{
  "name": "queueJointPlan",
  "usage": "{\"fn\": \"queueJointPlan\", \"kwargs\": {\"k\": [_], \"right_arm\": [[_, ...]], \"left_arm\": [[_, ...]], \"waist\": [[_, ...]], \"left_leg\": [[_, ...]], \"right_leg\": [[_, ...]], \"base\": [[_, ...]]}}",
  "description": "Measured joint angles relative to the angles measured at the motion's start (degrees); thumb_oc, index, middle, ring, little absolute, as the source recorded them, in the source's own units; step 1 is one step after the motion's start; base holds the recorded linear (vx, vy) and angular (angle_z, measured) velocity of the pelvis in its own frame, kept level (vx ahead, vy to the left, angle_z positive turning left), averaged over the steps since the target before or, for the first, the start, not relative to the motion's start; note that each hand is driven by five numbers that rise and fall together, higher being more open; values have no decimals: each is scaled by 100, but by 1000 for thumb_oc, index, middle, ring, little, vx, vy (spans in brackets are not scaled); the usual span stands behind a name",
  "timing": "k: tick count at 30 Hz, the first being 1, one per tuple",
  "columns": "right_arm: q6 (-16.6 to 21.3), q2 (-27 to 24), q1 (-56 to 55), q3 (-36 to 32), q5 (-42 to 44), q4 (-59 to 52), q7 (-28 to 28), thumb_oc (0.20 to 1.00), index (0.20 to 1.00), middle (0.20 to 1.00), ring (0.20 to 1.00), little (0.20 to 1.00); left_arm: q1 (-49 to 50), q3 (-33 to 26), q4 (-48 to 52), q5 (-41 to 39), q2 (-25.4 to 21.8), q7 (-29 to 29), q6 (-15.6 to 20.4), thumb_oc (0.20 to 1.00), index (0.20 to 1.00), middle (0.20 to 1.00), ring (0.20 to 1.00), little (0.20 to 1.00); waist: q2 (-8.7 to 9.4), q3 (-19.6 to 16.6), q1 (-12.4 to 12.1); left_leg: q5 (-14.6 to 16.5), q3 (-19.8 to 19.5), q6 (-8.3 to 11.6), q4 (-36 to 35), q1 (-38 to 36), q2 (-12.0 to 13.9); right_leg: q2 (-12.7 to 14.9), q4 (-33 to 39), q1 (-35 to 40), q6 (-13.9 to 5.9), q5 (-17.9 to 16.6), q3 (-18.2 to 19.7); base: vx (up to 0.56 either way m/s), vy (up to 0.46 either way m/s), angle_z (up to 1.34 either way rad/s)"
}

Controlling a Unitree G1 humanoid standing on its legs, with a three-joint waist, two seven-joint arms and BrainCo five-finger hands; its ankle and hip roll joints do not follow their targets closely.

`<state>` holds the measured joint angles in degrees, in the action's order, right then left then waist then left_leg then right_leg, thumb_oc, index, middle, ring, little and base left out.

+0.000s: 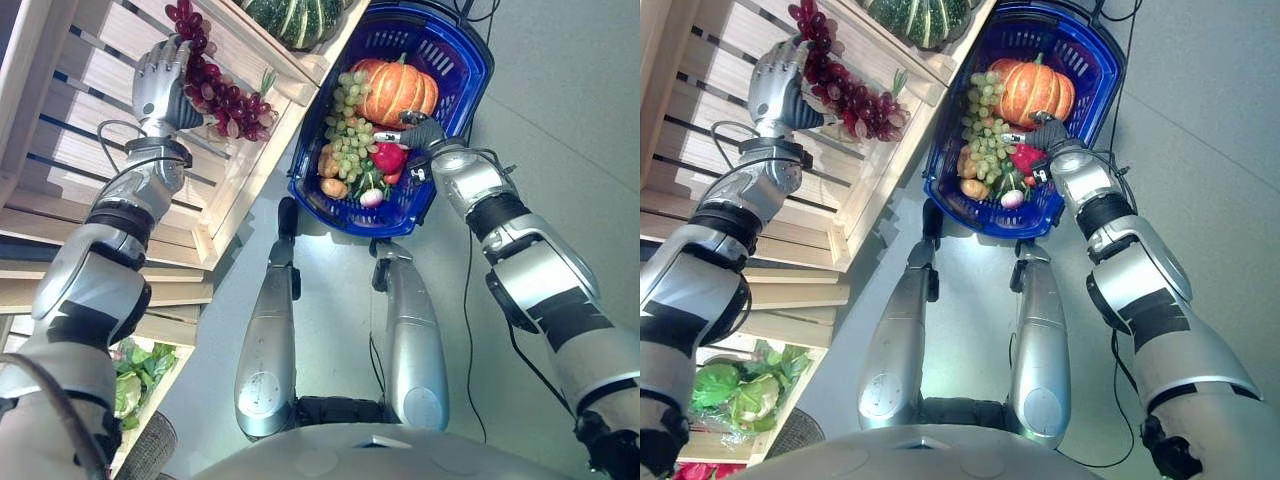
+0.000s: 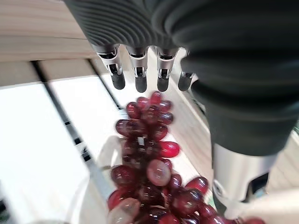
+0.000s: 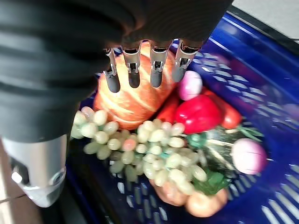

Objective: Pick up fruits and vegetables into the basket

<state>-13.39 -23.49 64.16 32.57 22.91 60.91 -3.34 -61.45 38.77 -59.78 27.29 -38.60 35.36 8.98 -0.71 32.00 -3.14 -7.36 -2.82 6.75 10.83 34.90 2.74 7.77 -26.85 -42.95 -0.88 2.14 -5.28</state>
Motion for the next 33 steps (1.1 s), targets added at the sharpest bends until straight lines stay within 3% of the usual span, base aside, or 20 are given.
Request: {"fn": "queueJointPlan", "kwargs": {"k": [7,16,26,33], "right_arm": [[-64,-35,87,100,-164,228,90,1000,1000,1000,1000,1000],[-18,-39,176,103,-128,189,91,1000,1000,1000,1000,1000],[510,-338,-144,-27,730,-598,-348,1000,1000,1000,1000,1000],[873,-573,-617,-319,1030,-1402,-979,1000,1000,1000,1000,1000]], "left_arm": [[-354,573,0,841,-6,299,-36,1000,1000,1000,1000,1000],[-539,1098,-49,1257,-10,-328,-435,1000,1000,1000,1000,1000],[-372,1086,-175,1455,-48,-1076,-914,1000,1000,1000,1000,1000],[-149,1016,-170,1559,-100,-1081,-1135,1000,1000,1000,1000,1000]], "waist": [[-98,-9,42],[-104,-9,114],[-105,-9,271],[-104,-9,342]], "left_leg": [[-25,12,2,6,110,-3],[-28,80,-1,5,131,-10],[-34,141,-9,4,255,-14],[-21,154,1,2,382,17]], "right_leg": [[2,-46,-146,4,-4,19],[12,-90,-212,3,-2,65],[-5,-108,-386,3,-4,143],[-46,-23,-502,5,-13,160]], "base": [[-7,37,-1],[8,29,-1],[5,9,-3],[3,29,-3]]}}
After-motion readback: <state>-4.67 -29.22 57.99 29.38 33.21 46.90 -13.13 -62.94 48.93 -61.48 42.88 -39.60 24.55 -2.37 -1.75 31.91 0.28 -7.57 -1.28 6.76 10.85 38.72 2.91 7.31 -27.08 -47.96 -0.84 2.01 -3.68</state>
